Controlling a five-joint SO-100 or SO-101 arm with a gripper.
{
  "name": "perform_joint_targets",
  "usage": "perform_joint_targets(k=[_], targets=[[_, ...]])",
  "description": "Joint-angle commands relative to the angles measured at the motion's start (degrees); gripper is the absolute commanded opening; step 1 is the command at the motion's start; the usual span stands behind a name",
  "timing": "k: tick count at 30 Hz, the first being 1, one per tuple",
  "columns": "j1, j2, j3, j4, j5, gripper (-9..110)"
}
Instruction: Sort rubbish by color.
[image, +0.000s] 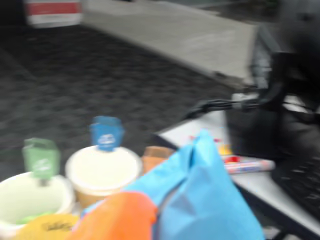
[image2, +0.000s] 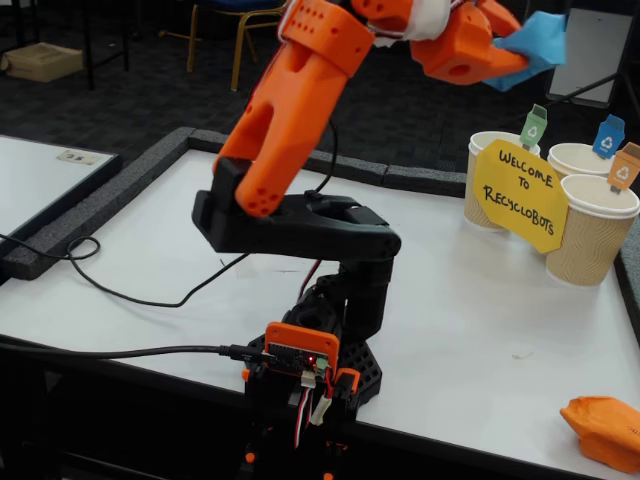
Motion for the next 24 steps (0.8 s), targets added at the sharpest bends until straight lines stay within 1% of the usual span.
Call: perform_joint_targets(k=[1,8,13,17,24], targets=[[-8.2,0.2,-0.6,-1.8,1.1,0],[-18.4,0.2,-0.1,1.4,1.1,0],[-22.9,0.2,1.0,3.3,1.1,0],[-22.8,0.2,3.0,3.3,1.1,0],[-19.5,-0.1,8.2,0.7,1.1,0]])
